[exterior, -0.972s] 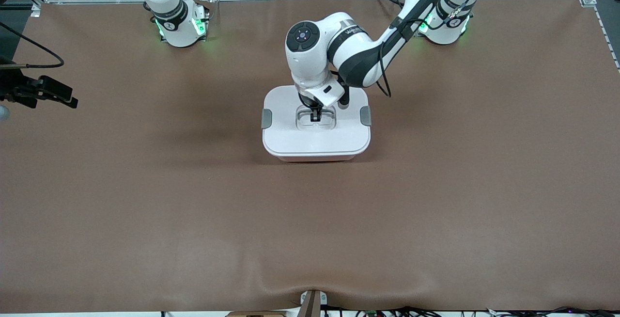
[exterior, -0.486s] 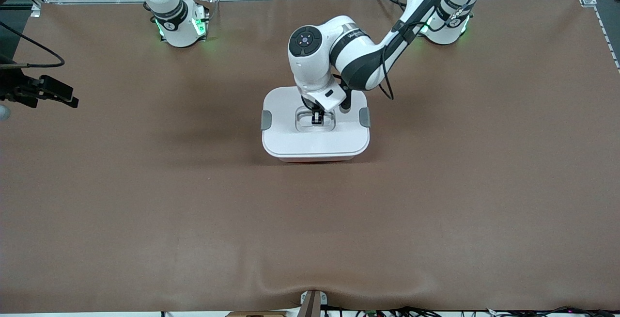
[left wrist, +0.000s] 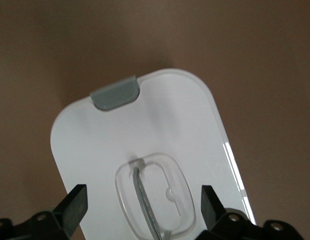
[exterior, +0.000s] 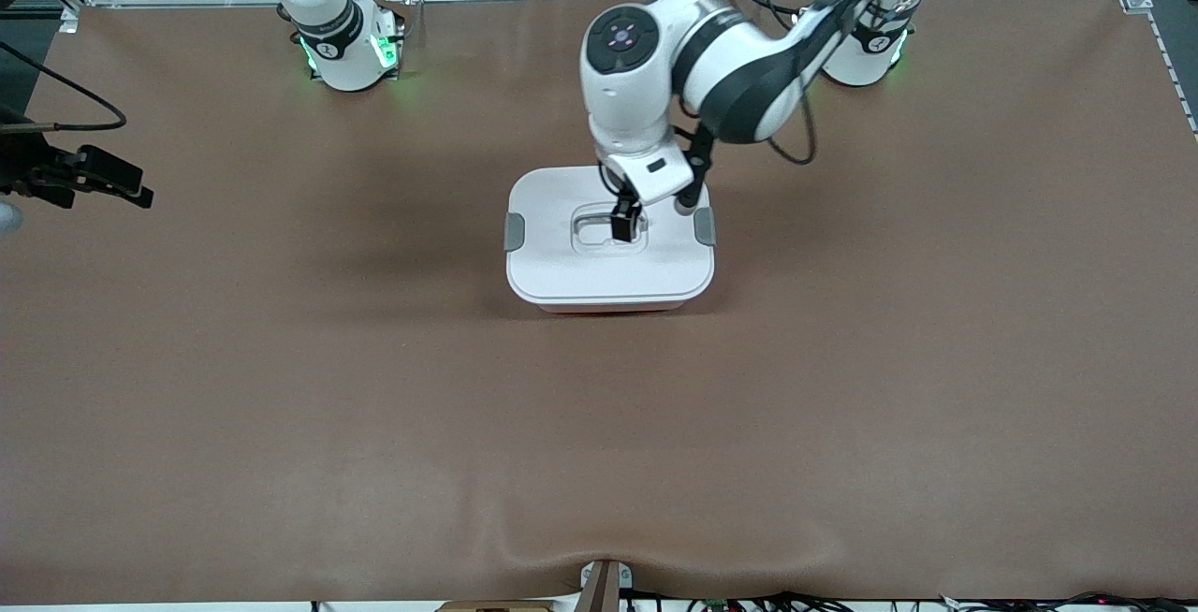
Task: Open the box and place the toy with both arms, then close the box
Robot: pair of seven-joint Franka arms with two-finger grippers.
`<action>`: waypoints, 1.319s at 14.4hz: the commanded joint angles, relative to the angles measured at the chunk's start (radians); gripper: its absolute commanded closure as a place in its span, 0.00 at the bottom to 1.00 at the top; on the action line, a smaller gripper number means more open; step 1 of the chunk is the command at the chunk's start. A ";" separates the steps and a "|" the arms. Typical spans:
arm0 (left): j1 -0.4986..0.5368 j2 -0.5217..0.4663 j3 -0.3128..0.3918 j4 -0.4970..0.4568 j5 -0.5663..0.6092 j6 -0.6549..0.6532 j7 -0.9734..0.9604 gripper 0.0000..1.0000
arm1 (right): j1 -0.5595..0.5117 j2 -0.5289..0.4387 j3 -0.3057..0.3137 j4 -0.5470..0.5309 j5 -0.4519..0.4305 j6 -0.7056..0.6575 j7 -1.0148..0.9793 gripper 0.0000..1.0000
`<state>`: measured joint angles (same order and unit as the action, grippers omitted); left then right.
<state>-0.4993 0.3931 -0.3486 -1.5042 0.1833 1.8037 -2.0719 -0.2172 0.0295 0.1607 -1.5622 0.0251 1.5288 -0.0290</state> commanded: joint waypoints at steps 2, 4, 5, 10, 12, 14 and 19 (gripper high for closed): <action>0.119 -0.078 -0.006 0.002 -0.028 -0.089 0.308 0.00 | -0.007 -0.002 0.007 0.005 0.016 -0.001 0.009 0.00; 0.195 -0.083 -0.007 0.008 -0.028 -0.092 0.459 0.00 | -0.007 -0.002 0.007 0.001 0.016 -0.001 0.009 0.00; 0.235 -0.080 -0.006 0.027 -0.036 -0.092 0.537 0.00 | -0.007 -0.002 0.008 -0.001 0.016 -0.001 0.011 0.00; 0.404 -0.085 0.003 0.045 -0.085 -0.131 0.935 0.00 | 0.002 -0.002 0.008 -0.002 0.016 0.008 0.011 0.00; 0.476 -0.088 -0.007 0.058 -0.087 -0.148 1.051 0.00 | 0.007 -0.002 0.008 -0.004 0.015 0.014 0.012 0.00; 0.498 -0.091 0.002 0.071 -0.087 -0.181 1.131 0.00 | 0.010 -0.002 0.007 -0.006 0.015 0.016 0.012 0.00; 0.515 -0.175 0.048 0.039 -0.111 -0.207 1.347 0.00 | 0.009 -0.003 0.007 -0.002 0.015 0.016 0.011 0.00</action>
<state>0.0159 0.2769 -0.3180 -1.4290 0.1010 1.6205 -0.8008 -0.2100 0.0307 0.1677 -1.5645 0.0252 1.5404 -0.0290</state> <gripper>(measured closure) 0.000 0.000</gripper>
